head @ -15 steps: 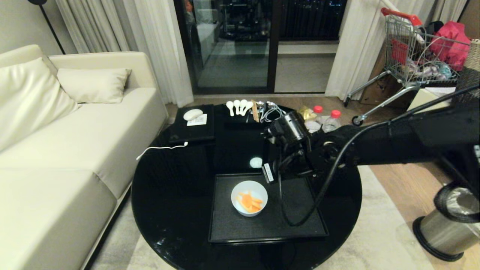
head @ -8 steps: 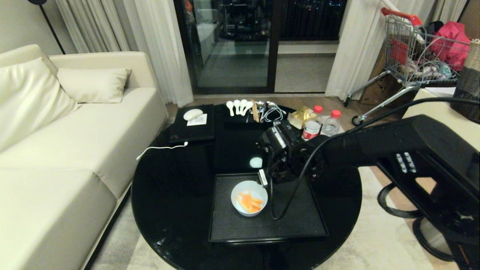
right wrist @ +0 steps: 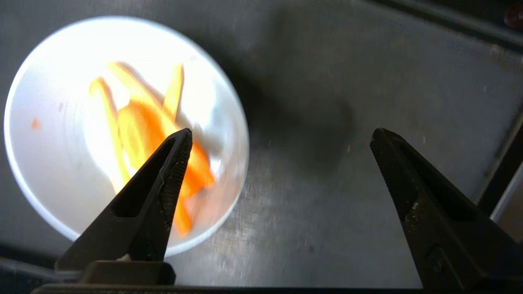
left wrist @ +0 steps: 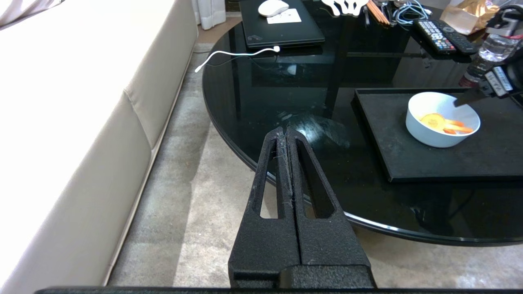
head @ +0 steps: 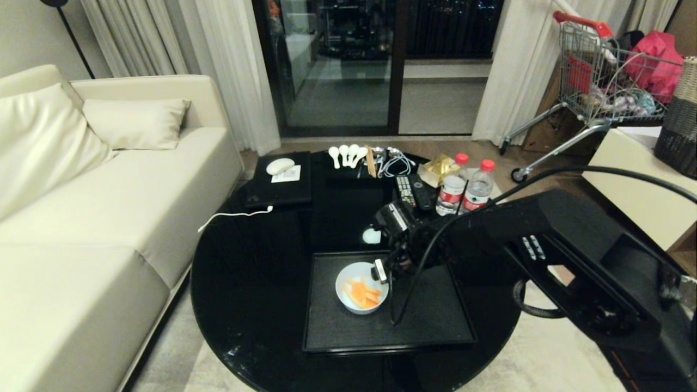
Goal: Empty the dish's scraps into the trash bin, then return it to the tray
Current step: Pick up the bowl with leftover food
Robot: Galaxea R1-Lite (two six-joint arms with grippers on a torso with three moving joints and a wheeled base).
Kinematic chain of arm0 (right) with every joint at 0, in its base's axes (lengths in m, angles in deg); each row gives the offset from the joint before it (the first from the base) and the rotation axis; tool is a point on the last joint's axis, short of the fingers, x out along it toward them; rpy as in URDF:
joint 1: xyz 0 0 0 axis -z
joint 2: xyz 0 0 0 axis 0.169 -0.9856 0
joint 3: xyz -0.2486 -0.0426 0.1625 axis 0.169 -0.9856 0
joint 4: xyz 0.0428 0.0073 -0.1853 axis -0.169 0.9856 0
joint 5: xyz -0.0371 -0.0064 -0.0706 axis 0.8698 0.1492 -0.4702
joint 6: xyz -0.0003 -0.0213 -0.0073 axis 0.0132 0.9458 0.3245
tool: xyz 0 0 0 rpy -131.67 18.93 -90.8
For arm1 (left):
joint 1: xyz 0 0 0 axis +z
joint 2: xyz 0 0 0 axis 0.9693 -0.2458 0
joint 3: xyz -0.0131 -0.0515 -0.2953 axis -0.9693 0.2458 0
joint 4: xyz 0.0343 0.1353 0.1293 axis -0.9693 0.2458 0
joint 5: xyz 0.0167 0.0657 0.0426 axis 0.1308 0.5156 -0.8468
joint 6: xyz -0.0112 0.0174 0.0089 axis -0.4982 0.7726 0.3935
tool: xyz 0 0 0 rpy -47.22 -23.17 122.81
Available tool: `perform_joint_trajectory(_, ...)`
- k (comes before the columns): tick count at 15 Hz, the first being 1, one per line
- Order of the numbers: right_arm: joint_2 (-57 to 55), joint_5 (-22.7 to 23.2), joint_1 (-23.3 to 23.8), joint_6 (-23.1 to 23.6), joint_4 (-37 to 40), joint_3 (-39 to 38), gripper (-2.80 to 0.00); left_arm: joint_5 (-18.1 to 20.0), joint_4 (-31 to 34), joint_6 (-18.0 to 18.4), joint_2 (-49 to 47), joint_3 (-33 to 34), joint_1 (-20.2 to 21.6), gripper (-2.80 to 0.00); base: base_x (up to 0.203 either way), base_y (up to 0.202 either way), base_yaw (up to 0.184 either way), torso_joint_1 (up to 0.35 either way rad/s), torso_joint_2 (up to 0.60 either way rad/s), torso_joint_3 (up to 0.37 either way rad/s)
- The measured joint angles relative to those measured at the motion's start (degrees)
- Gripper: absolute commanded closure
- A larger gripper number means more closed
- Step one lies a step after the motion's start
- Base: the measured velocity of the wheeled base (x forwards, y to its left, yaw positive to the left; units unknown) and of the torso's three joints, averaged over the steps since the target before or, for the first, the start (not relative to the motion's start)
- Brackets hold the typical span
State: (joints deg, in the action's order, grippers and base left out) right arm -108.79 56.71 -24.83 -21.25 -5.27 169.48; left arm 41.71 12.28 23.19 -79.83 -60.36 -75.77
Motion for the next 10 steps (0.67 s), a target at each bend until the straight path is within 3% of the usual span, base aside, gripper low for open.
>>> perform_joint_trajectory(10,-6.04,-1.92,0.55,0.46,-0.13,5.83,-2.80,-0.05,0.00,-0.09,0.00,0.00,0.00,0.00,0.000,0.000,0.000,0.000,0.00,0.000)
